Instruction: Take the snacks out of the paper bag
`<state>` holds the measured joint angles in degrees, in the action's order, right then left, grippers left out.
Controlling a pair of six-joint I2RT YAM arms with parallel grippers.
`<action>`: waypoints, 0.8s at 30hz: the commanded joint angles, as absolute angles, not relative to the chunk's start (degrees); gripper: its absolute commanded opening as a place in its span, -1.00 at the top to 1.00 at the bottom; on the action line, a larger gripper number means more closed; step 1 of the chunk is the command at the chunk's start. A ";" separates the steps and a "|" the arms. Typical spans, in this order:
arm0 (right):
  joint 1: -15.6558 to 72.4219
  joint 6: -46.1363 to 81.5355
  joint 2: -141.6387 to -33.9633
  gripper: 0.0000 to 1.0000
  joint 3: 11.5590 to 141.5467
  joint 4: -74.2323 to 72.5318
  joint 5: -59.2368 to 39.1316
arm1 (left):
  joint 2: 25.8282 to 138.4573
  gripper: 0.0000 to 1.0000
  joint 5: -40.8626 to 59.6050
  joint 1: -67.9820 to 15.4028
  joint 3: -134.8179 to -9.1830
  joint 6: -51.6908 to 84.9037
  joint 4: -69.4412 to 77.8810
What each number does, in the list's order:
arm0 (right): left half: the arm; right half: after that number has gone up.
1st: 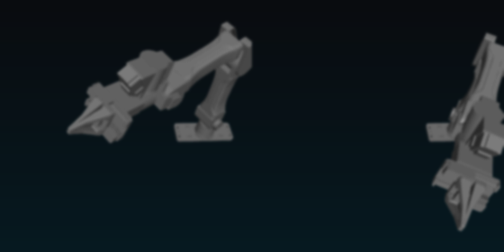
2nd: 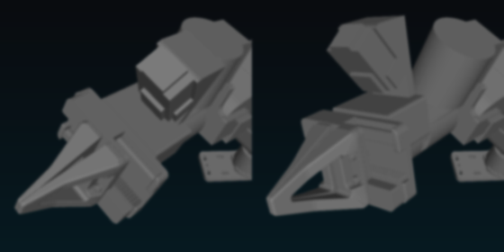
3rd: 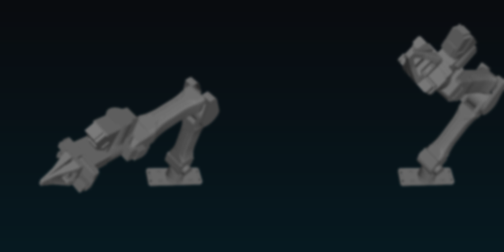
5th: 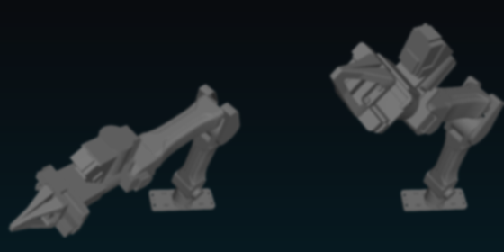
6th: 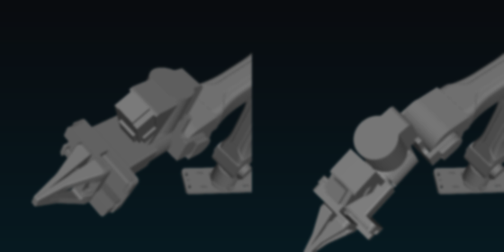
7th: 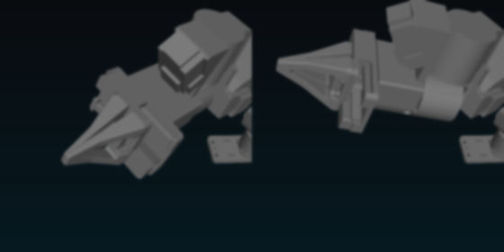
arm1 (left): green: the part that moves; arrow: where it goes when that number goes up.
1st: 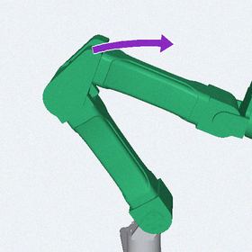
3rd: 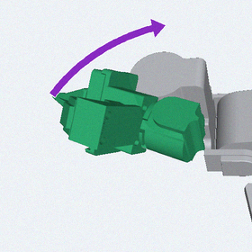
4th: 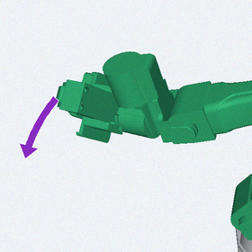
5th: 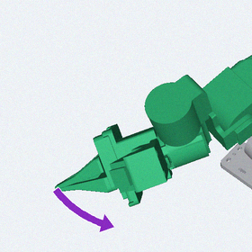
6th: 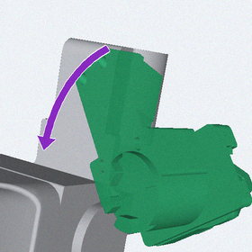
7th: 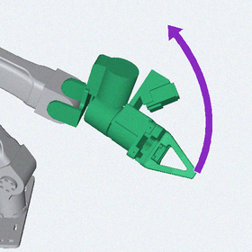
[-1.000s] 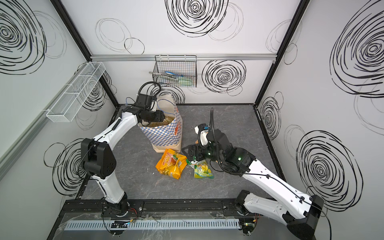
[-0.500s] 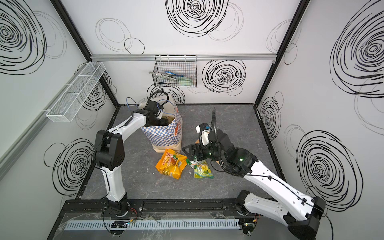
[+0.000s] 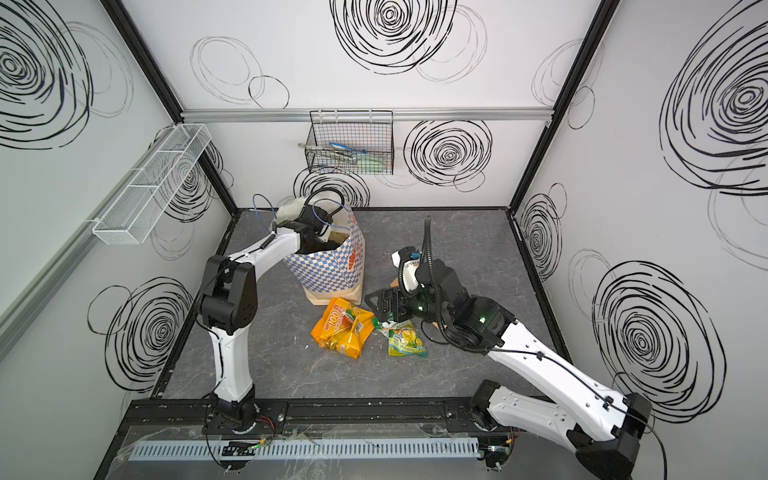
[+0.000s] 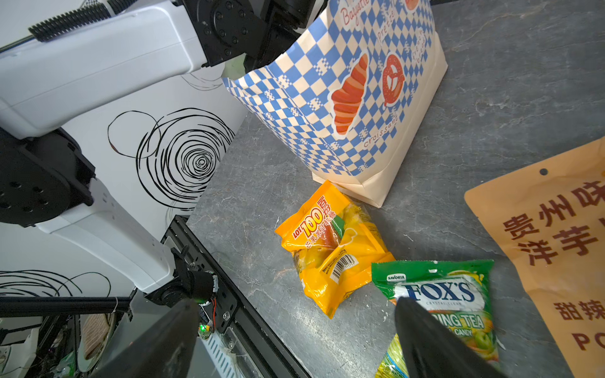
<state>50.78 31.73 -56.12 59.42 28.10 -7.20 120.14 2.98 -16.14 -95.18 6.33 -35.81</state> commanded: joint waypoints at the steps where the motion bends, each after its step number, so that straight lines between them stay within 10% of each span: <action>1: 51.38 32.34 -56.49 -0.95 61.43 28.65 -6.64 | 125.59 -0.35 0.24 -16.96 -94.56 4.42 -40.04; 15: 51.68 32.02 -56.79 -0.95 63.13 30.00 -3.16 | 120.08 0.98 3.35 -17.31 -93.16 5.39 -38.32; 24: 51.68 30.50 -55.79 -0.95 64.77 32.15 1.14 | 113.48 1.00 4.39 -17.00 -91.76 6.67 -35.52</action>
<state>51.18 31.31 -56.69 62.96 30.46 -1.13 116.92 3.36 -17.21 -92.27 6.04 -34.74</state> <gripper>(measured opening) 0.975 0.047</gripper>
